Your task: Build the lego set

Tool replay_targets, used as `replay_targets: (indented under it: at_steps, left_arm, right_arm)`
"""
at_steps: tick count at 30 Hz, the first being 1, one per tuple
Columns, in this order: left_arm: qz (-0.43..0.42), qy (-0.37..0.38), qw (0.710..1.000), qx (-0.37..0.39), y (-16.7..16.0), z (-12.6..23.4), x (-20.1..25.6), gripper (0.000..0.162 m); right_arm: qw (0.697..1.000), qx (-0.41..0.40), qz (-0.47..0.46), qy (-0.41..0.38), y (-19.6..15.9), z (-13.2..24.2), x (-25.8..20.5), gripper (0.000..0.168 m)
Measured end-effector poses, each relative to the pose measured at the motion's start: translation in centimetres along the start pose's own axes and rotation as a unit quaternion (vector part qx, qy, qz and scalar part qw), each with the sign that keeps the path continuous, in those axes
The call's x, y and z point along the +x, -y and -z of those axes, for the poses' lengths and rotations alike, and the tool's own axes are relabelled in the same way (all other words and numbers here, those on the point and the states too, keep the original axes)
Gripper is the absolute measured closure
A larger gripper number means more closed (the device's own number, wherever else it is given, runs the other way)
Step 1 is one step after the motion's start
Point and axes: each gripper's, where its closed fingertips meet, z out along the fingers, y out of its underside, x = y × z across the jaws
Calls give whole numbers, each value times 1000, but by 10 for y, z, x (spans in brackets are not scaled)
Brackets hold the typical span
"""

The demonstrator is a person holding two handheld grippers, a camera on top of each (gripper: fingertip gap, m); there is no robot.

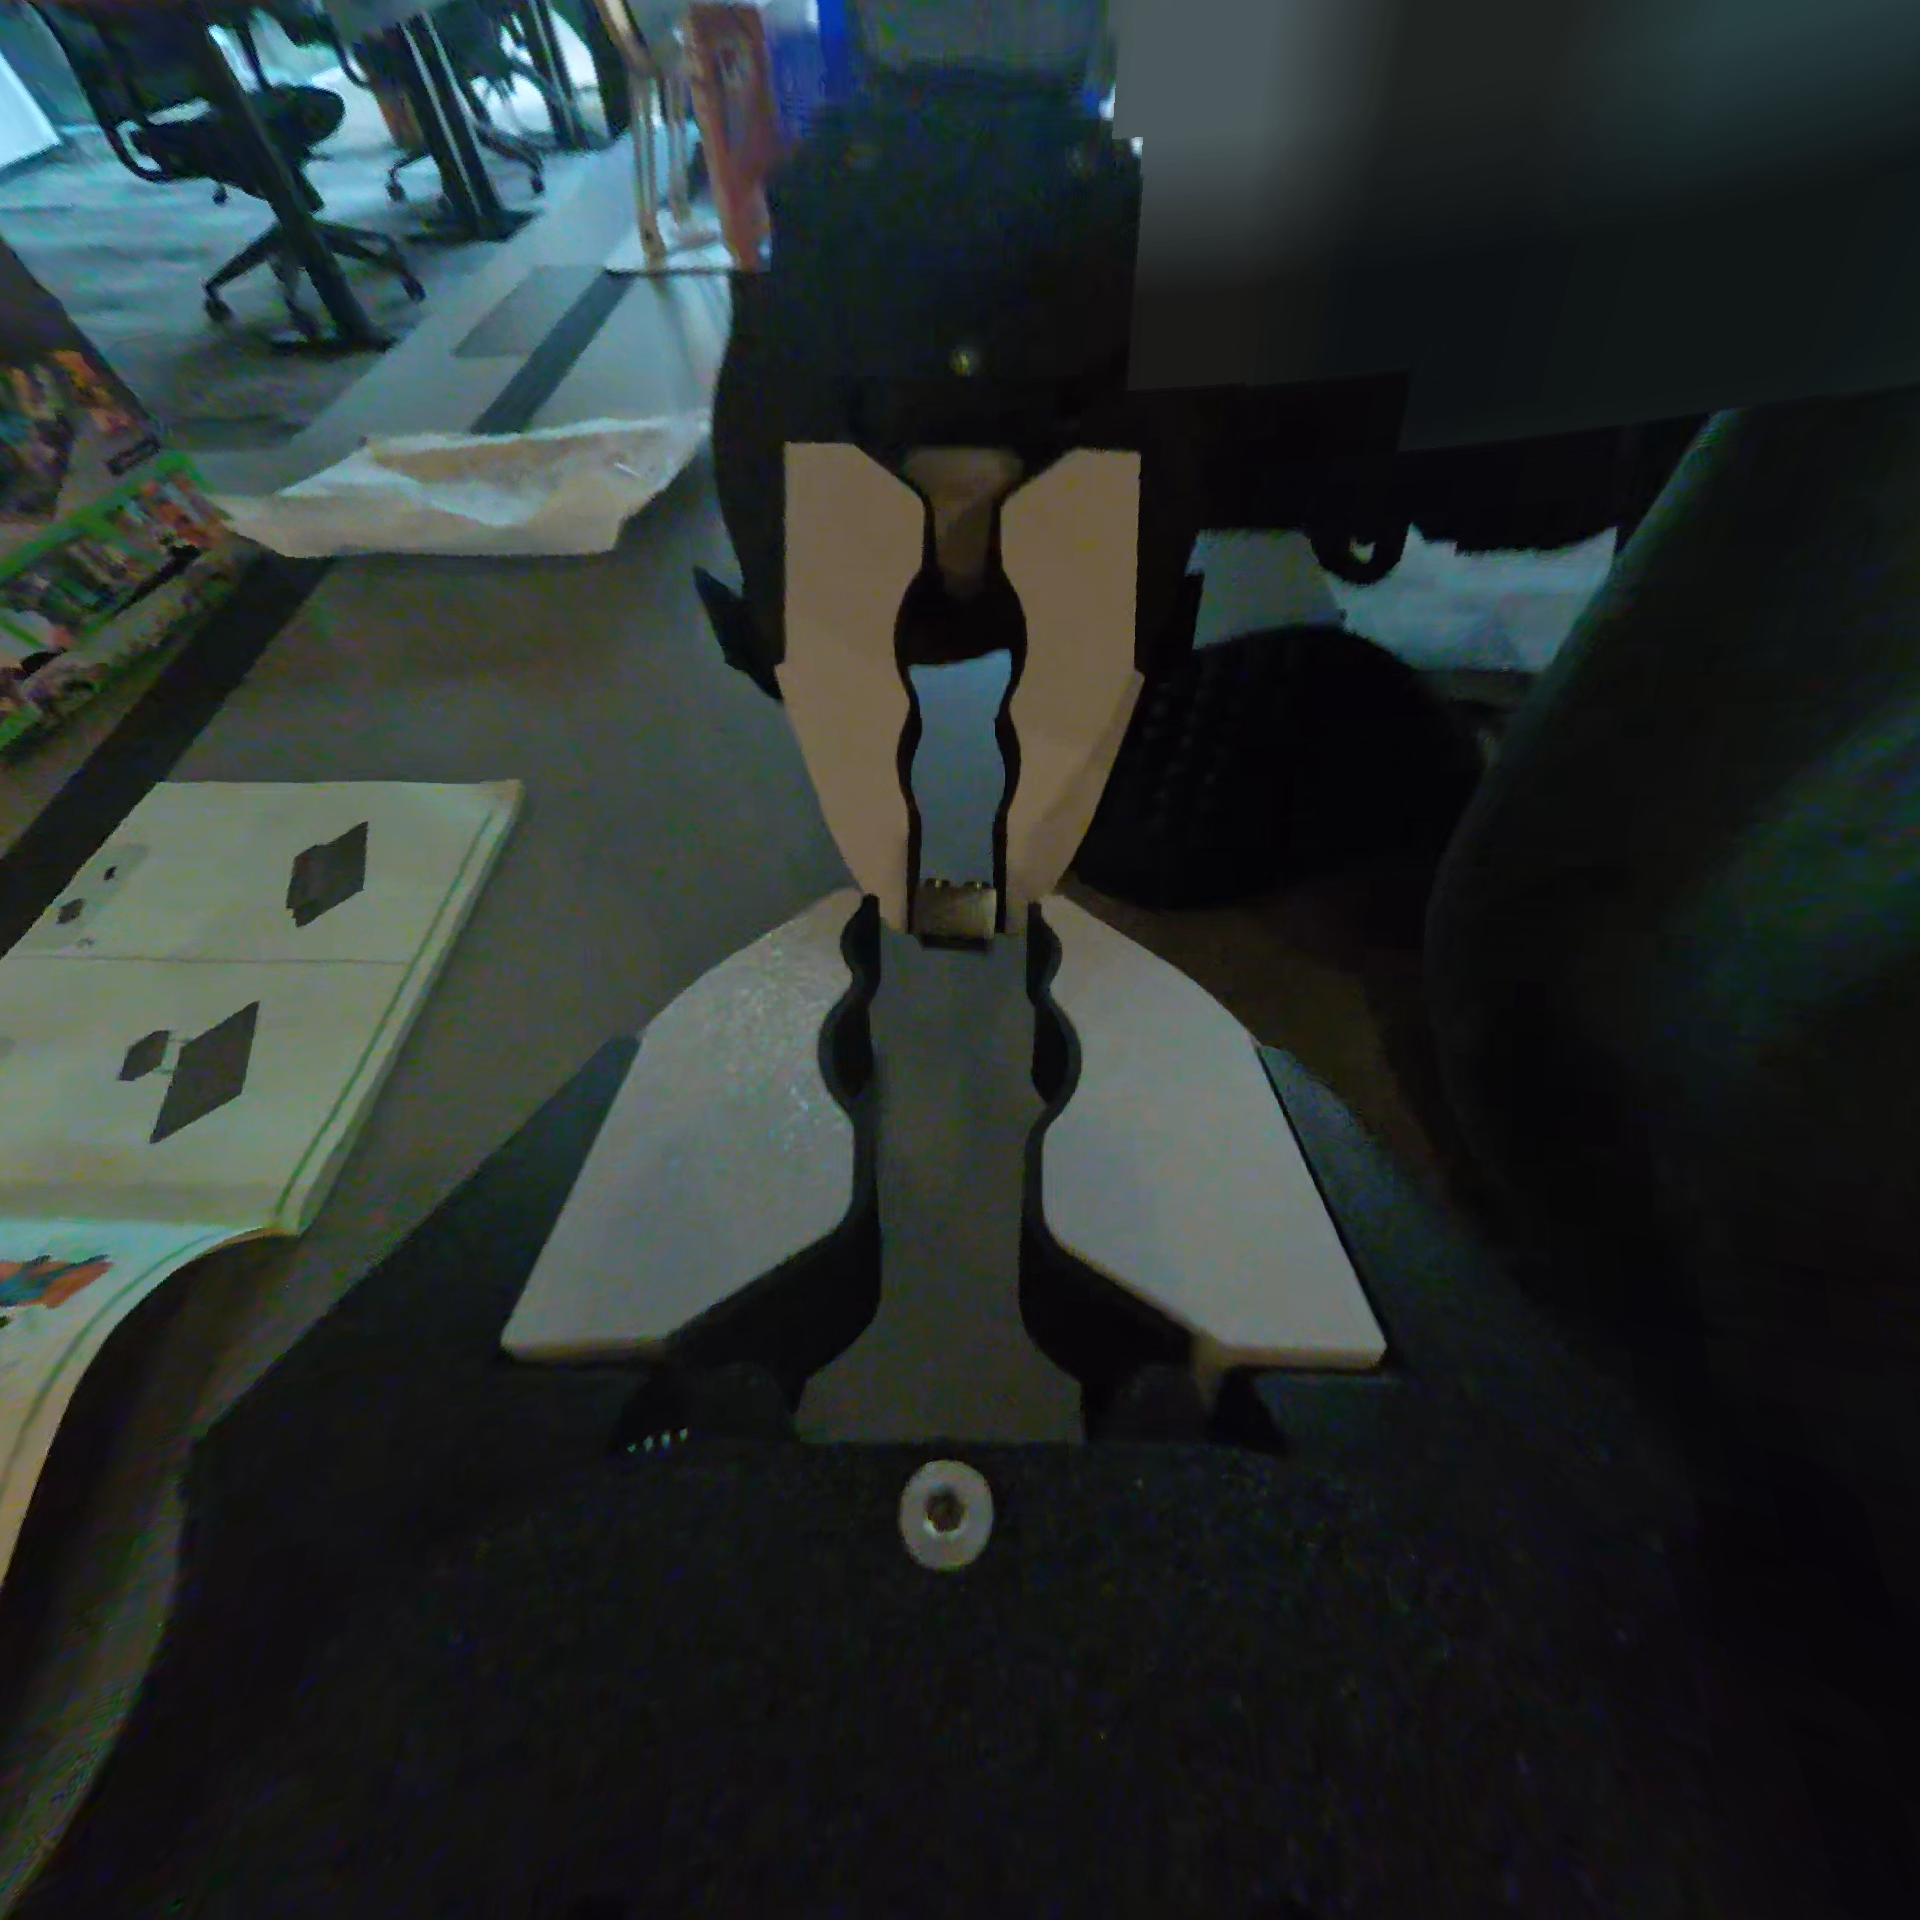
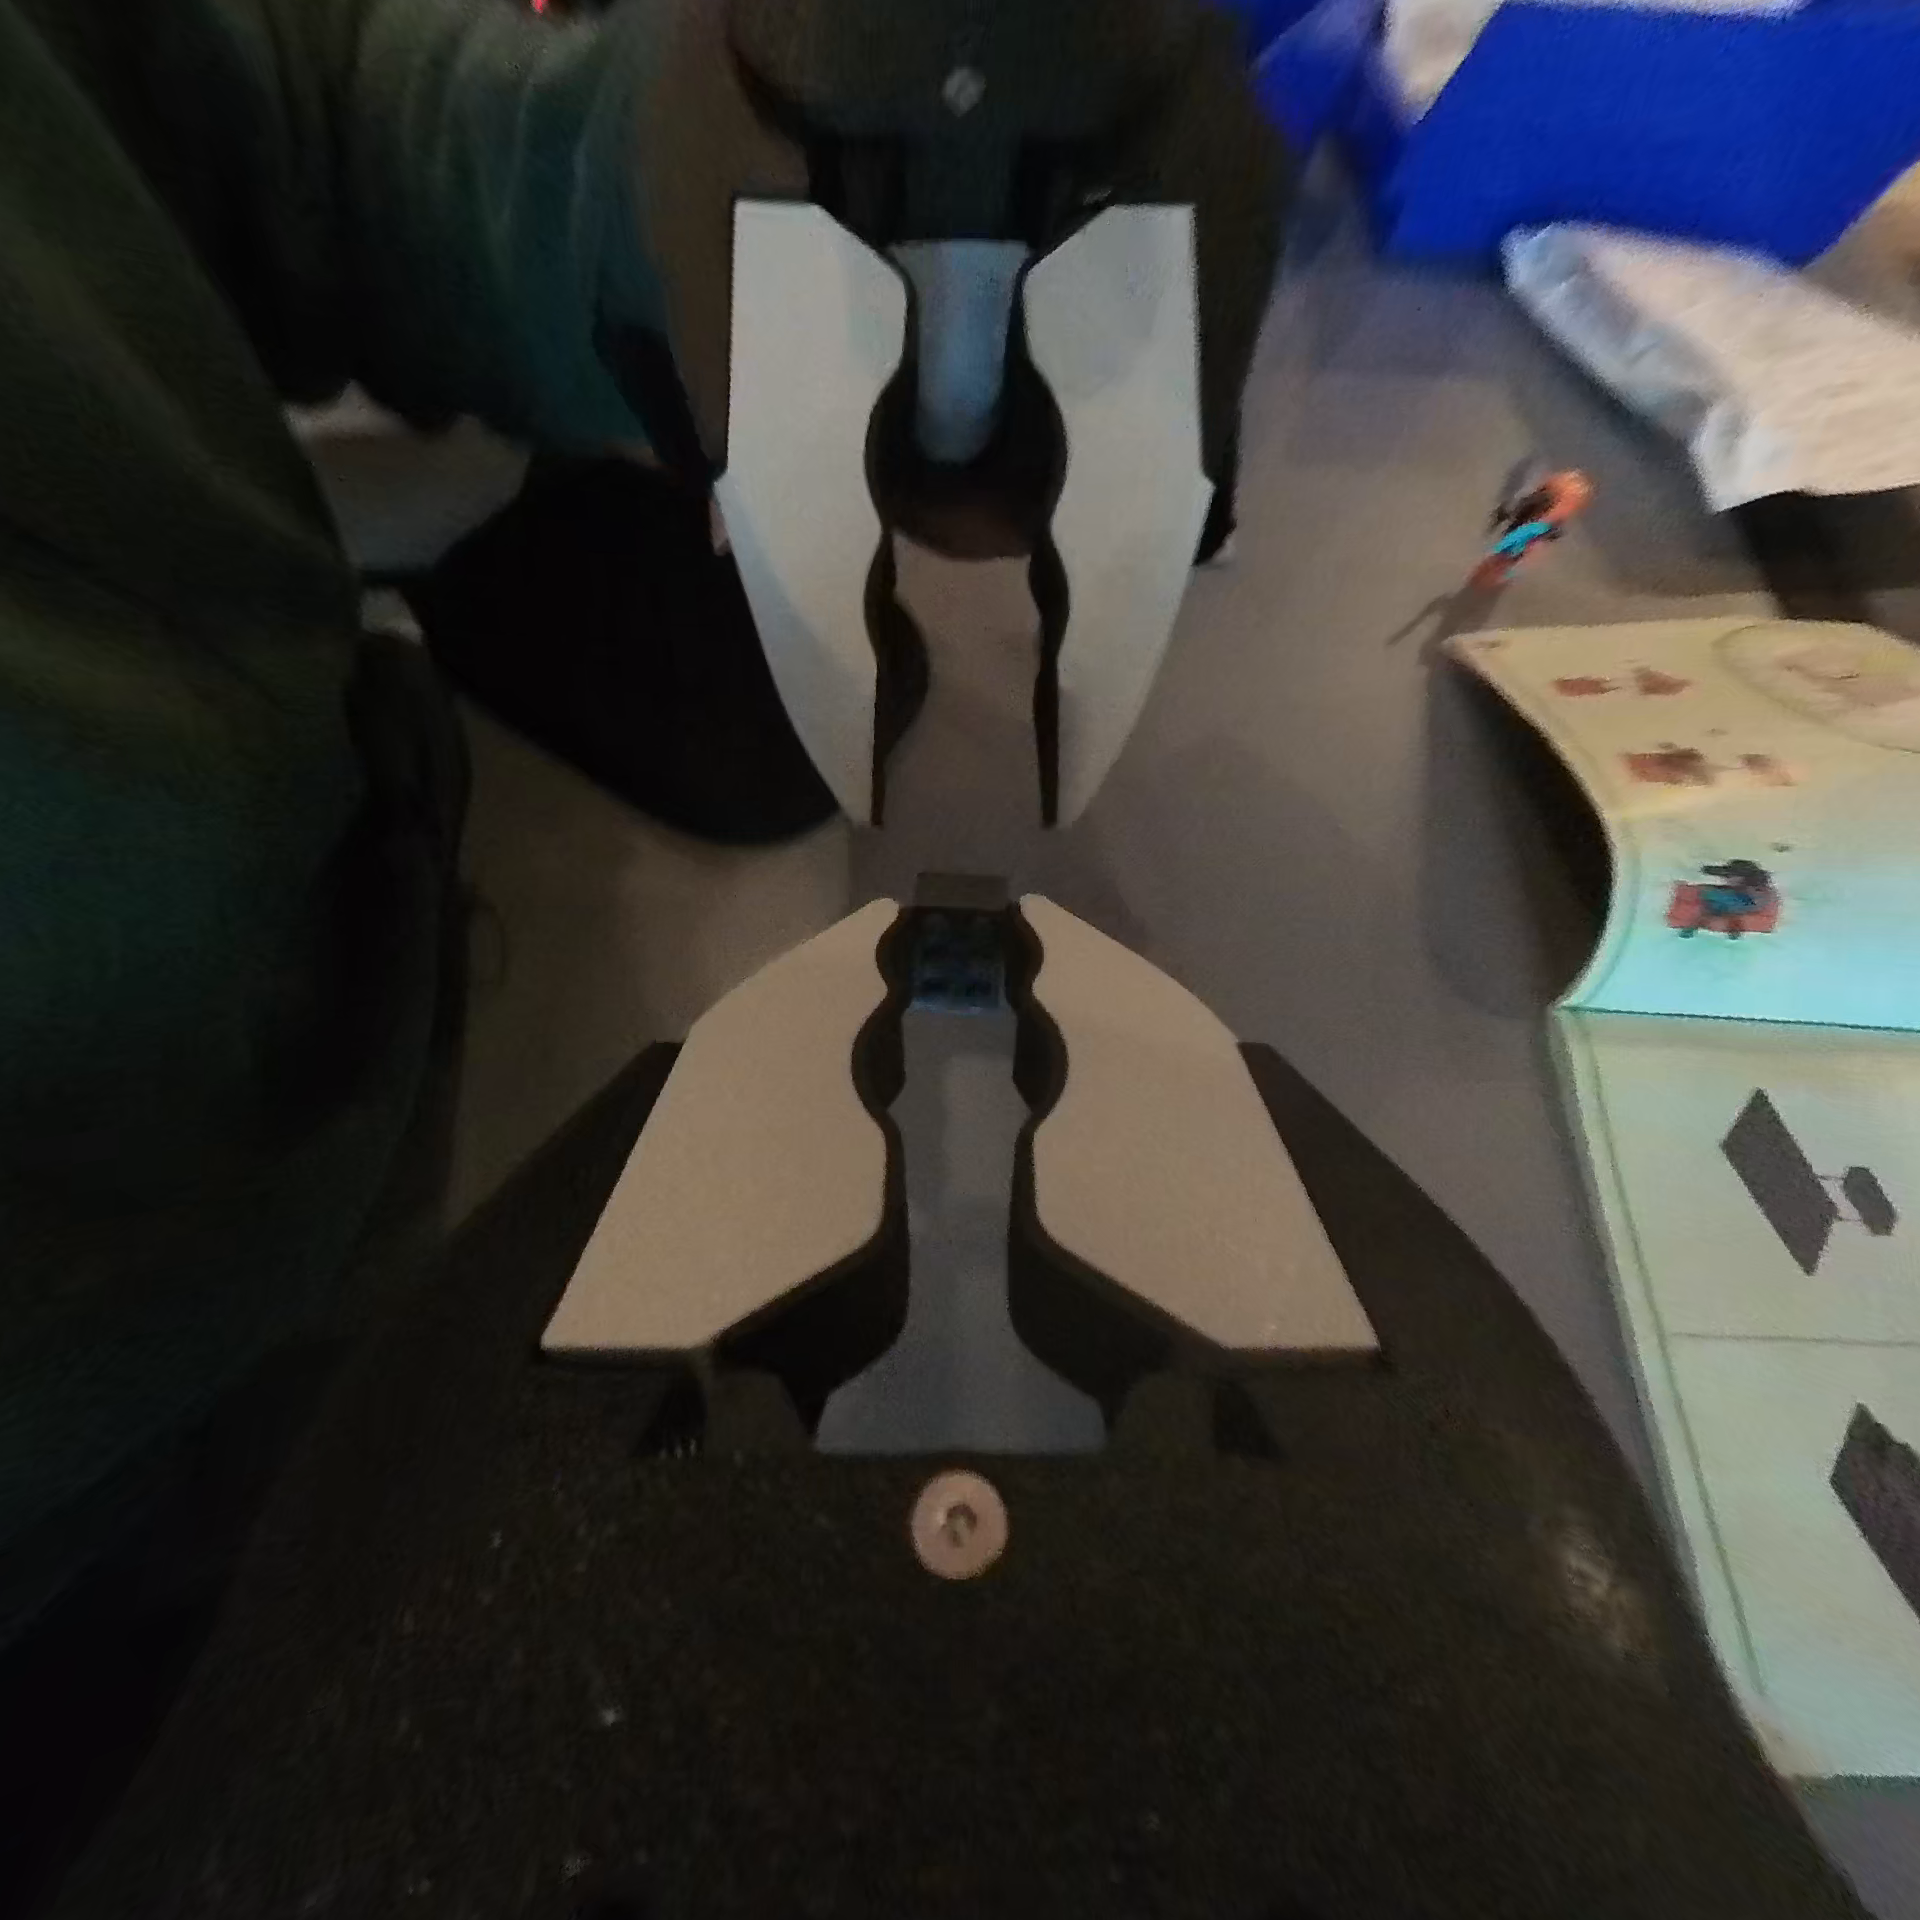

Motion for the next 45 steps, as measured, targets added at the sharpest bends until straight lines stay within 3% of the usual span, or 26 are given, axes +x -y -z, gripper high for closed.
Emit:
replay_targets:
  at_steps: [6,18,28,29,32,45]
  left_arm:
    - [-38,3,998,-56,-14,-7,2,140]
    - [-60,59,993,-84,-18,-5,-2,146]
    - [-59,78,995,-36,-10,3,-1,148]
    - [-55,81,995,-16,-7,5,-1,162]
    - [-46,93,995,16,-2,10,-3,162]
    - [4,139,990,-26,-45,22,-31,162]
  right_arm:
    - [999,-49,15,7,-5,-7,-3,152]
    - [997,-78,14,-8,-1,-11,1,152]
    - [998,-59,17,-18,9,-9,1,152]
    - [998,-56,17,-23,9,-9,3,144]
    - [999,-41,9,-20,9,-9,2,144]
    - [998,-35,-47,-37,-27,-13,12,150]
